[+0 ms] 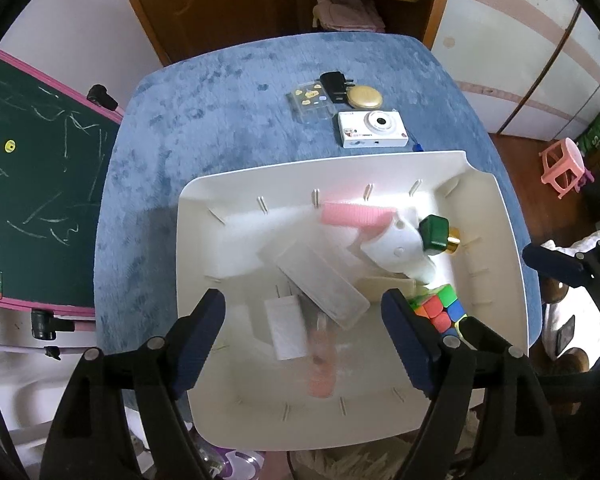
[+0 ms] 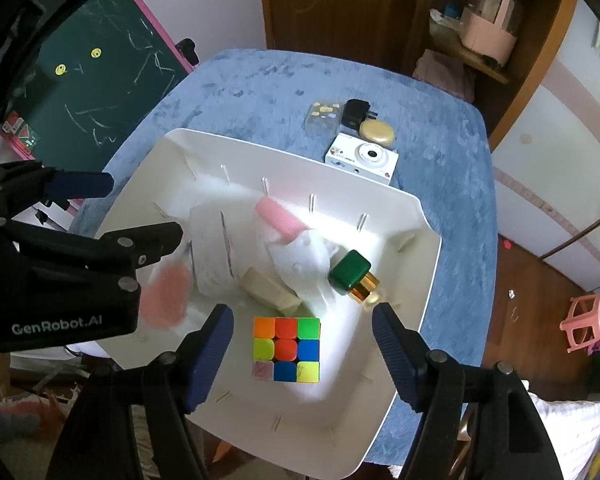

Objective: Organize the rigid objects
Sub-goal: 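Carry the pink case into the tray with the left tool while the right tool drops the white piece, then open both tools and move them back toward the remaining items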

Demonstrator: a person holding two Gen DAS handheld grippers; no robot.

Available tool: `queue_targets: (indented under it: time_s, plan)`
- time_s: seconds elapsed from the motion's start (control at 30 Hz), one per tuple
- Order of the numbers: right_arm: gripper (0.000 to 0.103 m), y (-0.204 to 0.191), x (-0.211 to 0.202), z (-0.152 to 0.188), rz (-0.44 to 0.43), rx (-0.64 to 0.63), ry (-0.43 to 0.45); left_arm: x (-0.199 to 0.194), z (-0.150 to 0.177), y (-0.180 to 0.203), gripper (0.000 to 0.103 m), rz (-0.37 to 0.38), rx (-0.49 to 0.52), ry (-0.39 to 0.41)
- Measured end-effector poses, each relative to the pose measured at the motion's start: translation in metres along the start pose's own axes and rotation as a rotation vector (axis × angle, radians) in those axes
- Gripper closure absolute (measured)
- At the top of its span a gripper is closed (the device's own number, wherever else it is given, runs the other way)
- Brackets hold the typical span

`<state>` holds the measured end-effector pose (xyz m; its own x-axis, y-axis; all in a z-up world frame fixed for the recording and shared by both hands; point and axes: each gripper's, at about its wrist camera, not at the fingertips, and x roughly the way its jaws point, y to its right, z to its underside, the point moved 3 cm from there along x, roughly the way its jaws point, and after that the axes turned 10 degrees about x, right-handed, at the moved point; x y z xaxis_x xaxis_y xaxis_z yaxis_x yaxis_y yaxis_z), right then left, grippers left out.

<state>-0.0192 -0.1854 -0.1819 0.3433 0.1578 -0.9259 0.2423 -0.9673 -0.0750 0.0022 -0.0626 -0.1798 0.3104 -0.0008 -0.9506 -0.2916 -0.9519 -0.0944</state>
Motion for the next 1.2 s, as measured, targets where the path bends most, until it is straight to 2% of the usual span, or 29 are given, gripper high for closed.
queue_targets:
  time_s: [0.4, 0.83, 1.2]
  plan:
    - [0.03, 0.002, -0.006, -0.002, 0.005, 0.016, 0.026, -0.006, -0.002, -0.002, 0.02, -0.023, -0.001, 0.02]
    - [0.03, 0.002, -0.011, -0.008, 0.019, 0.023, 0.057, -0.016, -0.009, -0.007, 0.02, -0.044, 0.011, 0.075]
    - [0.03, 0.017, -0.016, -0.029, 0.037, 0.08, 0.085, -0.033, -0.033, -0.025, 0.02, -0.036, -0.018, 0.138]
